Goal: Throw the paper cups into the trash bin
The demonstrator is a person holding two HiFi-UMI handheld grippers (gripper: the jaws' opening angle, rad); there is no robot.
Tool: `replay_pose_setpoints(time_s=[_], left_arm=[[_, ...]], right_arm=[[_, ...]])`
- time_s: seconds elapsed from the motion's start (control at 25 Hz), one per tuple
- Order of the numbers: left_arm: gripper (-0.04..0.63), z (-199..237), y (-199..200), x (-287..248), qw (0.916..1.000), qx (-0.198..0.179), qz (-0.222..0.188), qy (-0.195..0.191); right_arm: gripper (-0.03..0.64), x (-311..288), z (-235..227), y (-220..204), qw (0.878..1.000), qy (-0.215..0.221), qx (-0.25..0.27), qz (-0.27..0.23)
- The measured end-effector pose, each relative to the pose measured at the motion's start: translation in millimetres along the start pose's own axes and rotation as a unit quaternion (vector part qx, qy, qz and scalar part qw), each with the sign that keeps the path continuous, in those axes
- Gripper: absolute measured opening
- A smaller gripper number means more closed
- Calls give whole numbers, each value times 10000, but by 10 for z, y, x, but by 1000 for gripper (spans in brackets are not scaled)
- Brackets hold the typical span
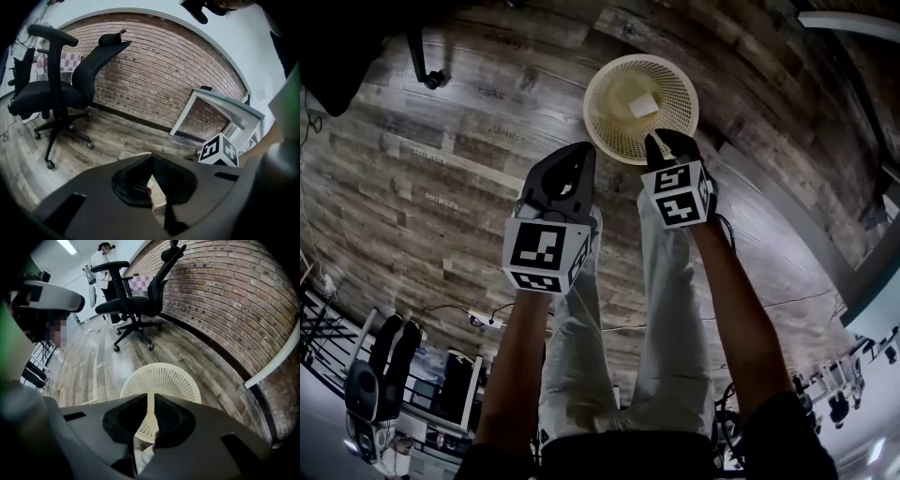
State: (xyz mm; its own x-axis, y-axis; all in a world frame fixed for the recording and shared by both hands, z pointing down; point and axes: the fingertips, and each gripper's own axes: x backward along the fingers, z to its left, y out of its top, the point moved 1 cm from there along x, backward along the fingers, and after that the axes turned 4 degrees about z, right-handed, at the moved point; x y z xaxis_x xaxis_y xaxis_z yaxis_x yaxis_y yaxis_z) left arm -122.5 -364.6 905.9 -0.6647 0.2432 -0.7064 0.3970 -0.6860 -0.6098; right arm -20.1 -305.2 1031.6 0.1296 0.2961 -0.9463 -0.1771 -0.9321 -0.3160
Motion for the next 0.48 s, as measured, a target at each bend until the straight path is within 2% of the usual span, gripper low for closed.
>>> replay_pose_setpoints(time_s=[0.2,0.48], left_arm=[[3,-36,65,197,10000,12,-48,77],[3,-167,377,438,9995,-195,-263,26]], right_arm=[[8,342,55,167,9994,-19,-155,-315],[6,941,91,462,9936,-82,-779,-809]])
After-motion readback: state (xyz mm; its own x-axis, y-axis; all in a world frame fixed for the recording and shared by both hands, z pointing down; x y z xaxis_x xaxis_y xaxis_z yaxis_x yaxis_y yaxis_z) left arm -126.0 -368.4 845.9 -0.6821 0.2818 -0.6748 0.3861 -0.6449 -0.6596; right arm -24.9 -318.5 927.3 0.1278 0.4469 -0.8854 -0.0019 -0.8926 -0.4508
